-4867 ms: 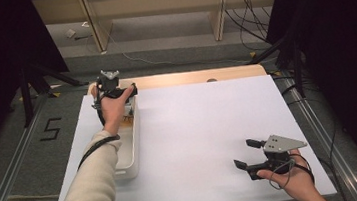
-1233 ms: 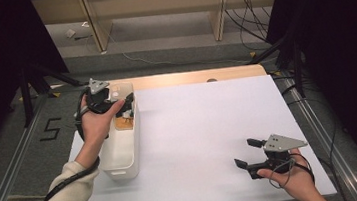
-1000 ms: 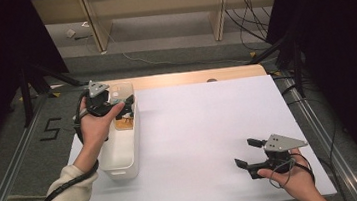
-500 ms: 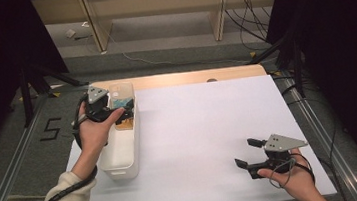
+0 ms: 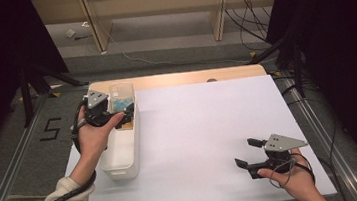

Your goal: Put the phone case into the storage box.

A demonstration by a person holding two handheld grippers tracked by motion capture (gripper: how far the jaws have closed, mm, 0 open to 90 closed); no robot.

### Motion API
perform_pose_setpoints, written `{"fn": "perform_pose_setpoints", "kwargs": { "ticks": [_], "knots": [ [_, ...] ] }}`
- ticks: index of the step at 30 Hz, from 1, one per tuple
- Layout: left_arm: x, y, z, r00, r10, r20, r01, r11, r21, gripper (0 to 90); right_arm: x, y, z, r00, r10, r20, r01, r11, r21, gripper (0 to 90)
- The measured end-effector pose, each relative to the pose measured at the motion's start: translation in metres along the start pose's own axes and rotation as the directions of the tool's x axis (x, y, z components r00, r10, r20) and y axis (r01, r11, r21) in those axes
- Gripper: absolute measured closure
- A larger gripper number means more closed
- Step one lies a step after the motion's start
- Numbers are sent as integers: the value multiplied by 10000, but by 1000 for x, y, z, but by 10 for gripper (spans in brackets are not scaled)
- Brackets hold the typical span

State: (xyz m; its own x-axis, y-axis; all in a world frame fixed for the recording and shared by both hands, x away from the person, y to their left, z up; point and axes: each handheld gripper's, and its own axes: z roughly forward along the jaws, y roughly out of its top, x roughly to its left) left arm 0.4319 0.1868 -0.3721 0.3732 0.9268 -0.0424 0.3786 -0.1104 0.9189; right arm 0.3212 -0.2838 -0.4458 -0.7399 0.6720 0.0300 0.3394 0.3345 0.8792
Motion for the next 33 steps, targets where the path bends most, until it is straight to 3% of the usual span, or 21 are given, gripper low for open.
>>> {"fn": "perform_pose_setpoints", "kwargs": {
  "ticks": [33],
  "knots": [
    [-11, -12, -20, 9979, 212, 618, -202, 9996, -173, 28, 0, 0, 0, 10000, -16, 15, 16, 10000, -20, 174]
  ]
}}
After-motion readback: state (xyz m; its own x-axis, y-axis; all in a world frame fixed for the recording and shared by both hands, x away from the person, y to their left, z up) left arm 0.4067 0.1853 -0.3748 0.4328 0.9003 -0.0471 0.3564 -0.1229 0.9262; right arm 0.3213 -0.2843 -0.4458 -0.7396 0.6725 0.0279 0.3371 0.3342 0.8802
